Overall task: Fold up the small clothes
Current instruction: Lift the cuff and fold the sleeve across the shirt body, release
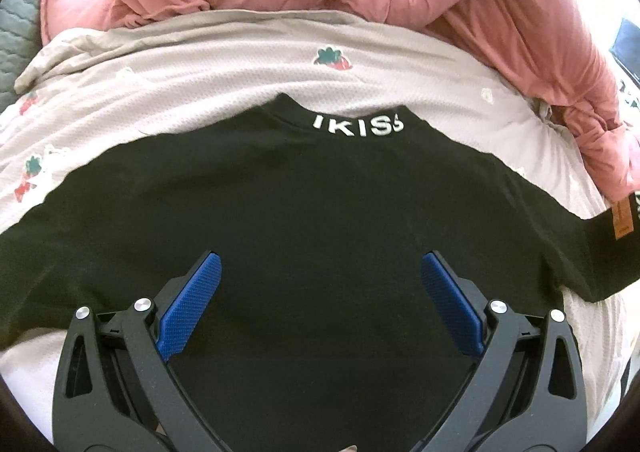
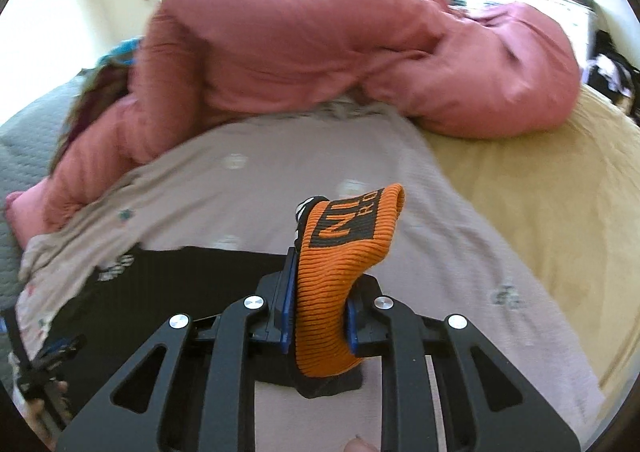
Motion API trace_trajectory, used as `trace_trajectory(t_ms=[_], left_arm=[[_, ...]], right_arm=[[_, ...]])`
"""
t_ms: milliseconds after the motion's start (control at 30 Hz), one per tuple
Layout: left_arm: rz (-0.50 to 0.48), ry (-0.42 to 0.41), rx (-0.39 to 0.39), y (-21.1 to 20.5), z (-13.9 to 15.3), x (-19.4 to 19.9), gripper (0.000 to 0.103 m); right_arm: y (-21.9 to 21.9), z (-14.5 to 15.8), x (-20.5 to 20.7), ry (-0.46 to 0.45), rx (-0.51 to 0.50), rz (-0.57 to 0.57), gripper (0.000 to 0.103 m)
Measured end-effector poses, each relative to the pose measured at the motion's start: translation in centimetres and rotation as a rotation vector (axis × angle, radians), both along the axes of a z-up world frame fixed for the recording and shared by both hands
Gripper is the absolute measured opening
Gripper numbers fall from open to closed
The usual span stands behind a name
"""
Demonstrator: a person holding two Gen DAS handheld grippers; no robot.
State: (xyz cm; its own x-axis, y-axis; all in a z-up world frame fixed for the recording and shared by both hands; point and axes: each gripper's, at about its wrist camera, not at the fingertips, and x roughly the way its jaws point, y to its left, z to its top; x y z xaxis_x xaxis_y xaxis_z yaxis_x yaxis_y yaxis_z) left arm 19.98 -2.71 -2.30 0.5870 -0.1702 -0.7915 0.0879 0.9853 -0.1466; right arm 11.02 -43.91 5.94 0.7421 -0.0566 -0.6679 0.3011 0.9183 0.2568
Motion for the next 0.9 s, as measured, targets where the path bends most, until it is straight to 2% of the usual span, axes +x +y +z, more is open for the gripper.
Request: trace_trajectory(t_ms=[100,233,367,533,733,900], left_arm=[[0.009,-0.010,-0.023,0.9,0.4,-0.2,0.094],[0.033,-0.029,-0.009,2.4,0.6,-0.5,0.094],[0.052,-0.029,-0.061,4.2,0.9,-0.7,0.094],[0.085,-0.032,-0.066,6.2,1.2,-1.0,0.094],[0.117,-0.033,-0.089,7.9,1.3,-1.1,0.094],[0.099,-0.009,-0.119,7.8,0.8,-1.1,0.094]], right_arm=[[2.7,0.8,1.2,-0.011,0.003,0.056,0.018],[6.9,1.5,3.2,-0.017,0.022,0.146,0.018],[10.5,1.6,4.8,-0.014,0.047,0.217,0.018],[15.3,1.4,6.3,-0.003,0.059,0.311,0.014],[19.6,0.7,7.7,0.020,0.058,0.379,0.012],[22.2,0.8,8.6,0.016,0.077,0.425,0.012]])
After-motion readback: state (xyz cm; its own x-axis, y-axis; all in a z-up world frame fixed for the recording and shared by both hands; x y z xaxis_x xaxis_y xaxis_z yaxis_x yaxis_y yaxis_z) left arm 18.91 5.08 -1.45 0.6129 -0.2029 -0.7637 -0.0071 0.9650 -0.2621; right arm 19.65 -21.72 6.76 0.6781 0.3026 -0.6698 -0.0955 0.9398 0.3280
